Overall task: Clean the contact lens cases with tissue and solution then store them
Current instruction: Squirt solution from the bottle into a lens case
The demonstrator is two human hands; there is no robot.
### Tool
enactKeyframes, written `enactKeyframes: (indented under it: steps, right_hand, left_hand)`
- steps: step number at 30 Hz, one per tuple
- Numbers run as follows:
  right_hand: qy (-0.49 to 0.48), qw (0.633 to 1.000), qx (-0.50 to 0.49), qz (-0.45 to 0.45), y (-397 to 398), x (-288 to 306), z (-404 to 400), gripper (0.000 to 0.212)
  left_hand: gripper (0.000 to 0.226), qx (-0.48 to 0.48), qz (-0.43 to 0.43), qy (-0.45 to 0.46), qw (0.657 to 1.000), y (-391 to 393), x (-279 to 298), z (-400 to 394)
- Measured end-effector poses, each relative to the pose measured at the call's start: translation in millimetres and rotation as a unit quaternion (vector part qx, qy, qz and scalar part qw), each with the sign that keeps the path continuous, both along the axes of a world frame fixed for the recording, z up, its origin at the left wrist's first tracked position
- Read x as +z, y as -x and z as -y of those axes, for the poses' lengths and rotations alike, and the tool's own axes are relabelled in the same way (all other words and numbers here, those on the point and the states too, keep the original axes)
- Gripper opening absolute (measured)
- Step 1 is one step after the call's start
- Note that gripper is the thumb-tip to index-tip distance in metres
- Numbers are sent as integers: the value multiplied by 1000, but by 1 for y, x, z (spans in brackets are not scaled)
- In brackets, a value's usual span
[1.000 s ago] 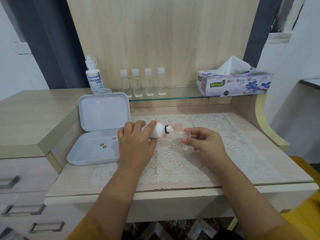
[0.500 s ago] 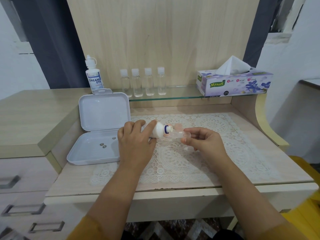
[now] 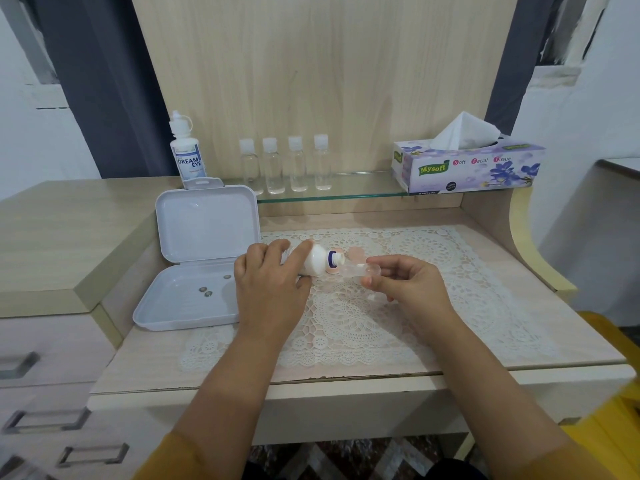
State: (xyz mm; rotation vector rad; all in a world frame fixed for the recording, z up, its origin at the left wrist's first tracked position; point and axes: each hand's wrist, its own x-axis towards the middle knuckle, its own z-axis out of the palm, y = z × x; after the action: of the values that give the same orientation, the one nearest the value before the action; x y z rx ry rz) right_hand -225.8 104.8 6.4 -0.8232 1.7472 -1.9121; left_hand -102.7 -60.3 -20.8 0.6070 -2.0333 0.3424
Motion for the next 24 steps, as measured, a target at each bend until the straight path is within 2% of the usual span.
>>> enactKeyframes:
  steps: [24]
  right_hand:
    - [6,1000,5,10,-1,-1,-1,28]
  left_hand:
    - [51,-1,-2,0,1000,-1,1,-1]
